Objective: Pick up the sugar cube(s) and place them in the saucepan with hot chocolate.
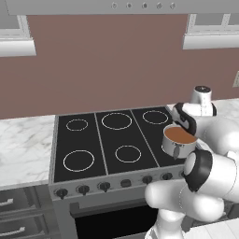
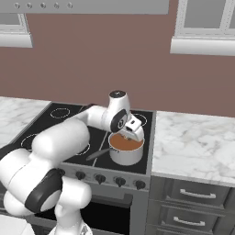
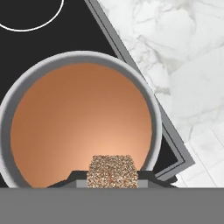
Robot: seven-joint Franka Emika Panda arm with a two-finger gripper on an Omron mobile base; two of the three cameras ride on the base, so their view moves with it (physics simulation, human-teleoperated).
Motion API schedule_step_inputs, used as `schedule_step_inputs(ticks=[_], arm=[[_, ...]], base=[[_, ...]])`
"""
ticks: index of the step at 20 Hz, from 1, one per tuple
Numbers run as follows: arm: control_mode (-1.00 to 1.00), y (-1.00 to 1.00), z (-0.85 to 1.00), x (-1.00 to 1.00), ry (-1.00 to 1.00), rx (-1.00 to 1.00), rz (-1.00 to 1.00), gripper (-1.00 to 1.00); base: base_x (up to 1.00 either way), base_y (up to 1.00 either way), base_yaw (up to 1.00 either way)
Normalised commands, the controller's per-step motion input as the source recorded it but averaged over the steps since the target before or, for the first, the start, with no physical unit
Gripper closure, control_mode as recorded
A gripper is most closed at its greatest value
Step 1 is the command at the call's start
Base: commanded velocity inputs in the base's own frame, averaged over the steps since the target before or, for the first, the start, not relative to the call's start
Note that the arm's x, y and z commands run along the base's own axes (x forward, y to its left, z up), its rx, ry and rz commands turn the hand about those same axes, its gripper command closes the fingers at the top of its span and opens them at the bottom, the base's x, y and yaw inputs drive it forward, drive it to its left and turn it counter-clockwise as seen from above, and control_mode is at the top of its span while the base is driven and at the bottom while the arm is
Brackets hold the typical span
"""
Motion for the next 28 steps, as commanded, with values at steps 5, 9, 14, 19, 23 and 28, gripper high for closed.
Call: schedule_step_inputs(ticks=[5,9,14,19,23,28], arm=[[-1.00,0.00,-0.07,0.22,0.00,0.00,0.00,1.00],[-1.00,0.00,-0.10,0.32,0.00,0.00,0.00,1.00],[-1.00,0.00,-0.06,0.17,0.00,0.00,0.00,1.00],[-1.00,0.00,-0.02,0.04,0.00,0.00,0.00,-1.00],[-1.00,0.00,0.00,0.00,0.00,0.00,0.00,-1.00],[-1.00,0.00,0.00,0.00,0.00,0.00,0.00,-1.00]], base=[[0.00,0.00,0.00],[0.00,0.00,0.00],[0.00,0.00,0.00],[0.00,0.00,0.00],[0.00,0.00,0.00],[0.00,0.00,0.00]])
